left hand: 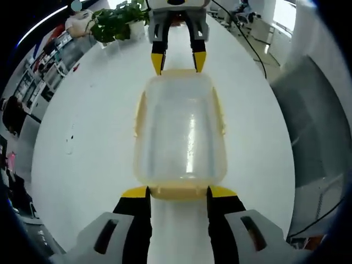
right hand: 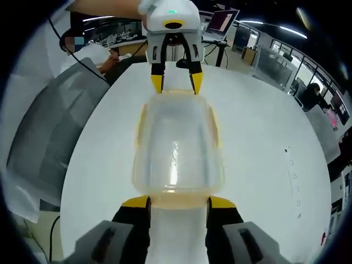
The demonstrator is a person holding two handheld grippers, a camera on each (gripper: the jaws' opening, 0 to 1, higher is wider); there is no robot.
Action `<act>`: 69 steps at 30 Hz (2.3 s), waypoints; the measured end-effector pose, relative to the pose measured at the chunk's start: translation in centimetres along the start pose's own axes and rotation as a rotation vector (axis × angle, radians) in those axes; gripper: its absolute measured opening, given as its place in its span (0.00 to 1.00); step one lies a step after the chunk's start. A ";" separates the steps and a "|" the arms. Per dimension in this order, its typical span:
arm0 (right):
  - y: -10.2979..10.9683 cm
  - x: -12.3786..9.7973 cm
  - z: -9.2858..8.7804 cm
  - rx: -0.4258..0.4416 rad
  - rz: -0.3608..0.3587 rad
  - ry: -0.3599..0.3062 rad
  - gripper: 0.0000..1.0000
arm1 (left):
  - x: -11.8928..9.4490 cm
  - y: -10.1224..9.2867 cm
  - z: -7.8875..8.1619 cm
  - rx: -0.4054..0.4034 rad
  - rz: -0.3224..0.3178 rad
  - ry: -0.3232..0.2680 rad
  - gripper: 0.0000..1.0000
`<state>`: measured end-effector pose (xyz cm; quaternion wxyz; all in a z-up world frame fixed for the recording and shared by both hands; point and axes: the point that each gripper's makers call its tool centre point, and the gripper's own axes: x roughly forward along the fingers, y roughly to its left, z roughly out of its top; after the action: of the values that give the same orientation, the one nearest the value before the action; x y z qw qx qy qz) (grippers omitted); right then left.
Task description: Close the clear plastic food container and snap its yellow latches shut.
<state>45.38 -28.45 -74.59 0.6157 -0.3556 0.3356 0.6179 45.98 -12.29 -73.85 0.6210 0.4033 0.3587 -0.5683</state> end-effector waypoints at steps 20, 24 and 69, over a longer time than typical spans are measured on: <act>0.9 -2.0 0.8 0.182 -0.028 -0.082 0.43 | -2.1 0.5 0.1 -0.225 0.067 -0.043 0.43; 0.9 -2.0 1.4 0.270 -0.047 -0.125 0.42 | -2.0 1.1 0.8 -0.322 0.107 -0.076 0.42; -0.6 0.4 1.8 0.934 -0.154 -0.260 0.41 | 0.5 -0.1 1.2 -1.138 0.133 -0.290 0.41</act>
<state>45.93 -26.67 -73.97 0.7900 0.0147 0.4700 0.3934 45.87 -13.59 -73.80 0.8167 -0.0531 0.4926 -0.2957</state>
